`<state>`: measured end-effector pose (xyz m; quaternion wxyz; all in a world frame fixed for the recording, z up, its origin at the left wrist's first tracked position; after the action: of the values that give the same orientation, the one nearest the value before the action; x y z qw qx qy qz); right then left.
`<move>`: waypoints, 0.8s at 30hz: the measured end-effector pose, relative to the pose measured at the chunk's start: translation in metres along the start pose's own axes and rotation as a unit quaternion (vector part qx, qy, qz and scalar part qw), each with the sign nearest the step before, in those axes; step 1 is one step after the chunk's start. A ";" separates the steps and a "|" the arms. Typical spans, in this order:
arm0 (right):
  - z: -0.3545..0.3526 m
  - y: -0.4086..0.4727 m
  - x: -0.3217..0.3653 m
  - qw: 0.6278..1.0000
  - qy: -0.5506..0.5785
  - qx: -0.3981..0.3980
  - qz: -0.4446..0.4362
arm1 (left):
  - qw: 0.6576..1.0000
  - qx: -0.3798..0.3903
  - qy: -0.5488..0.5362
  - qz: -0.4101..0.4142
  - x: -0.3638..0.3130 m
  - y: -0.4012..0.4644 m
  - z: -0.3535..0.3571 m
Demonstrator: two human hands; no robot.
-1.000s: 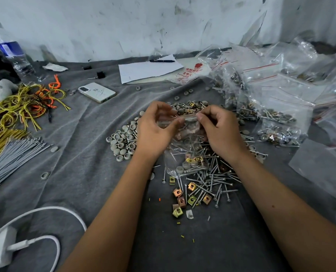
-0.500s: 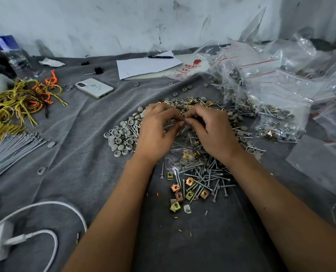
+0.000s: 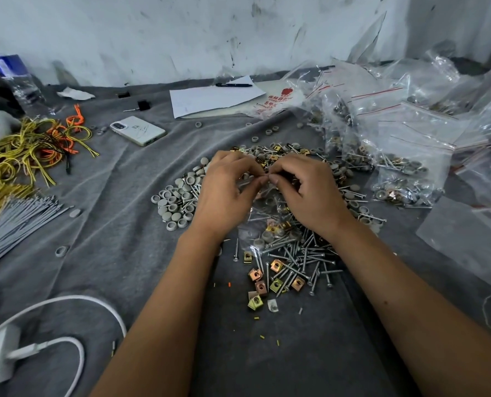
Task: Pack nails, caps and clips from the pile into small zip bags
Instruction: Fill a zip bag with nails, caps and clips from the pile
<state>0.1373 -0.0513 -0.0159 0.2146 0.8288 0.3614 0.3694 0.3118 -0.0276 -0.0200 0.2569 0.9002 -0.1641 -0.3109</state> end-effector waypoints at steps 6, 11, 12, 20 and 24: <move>0.002 -0.002 -0.002 0.999 0.013 0.018 0.031 | 0.999 0.007 -0.041 -0.027 -0.001 0.000 -0.003; -0.001 -0.001 -0.001 0.999 0.024 0.017 0.040 | 0.997 0.014 -0.053 -0.052 -0.001 -0.002 -0.002; -0.002 0.000 0.000 0.999 0.024 0.012 0.040 | 0.993 0.013 -0.084 -0.077 0.001 -0.003 -0.003; -0.002 -0.001 0.002 0.995 0.060 0.017 0.075 | 0.985 0.036 -0.123 -0.114 0.004 -0.002 -0.005; -0.004 -0.001 0.001 0.995 0.062 0.001 0.078 | 0.980 0.043 -0.156 -0.114 0.003 -0.002 -0.004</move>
<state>0.1346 -0.0497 -0.0133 0.1615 0.8301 0.3082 0.4358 0.3165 -0.0254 -0.0199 0.1515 0.8636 -0.1118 -0.4676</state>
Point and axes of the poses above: each hand's wrist, its own y-axis towards the middle knuckle, its own z-axis out of the palm, x = y × z, the point moved 2 cm from there along y, towards the middle knuckle, and after that the axes turned 4 degrees about x, right-handed, at the moved point
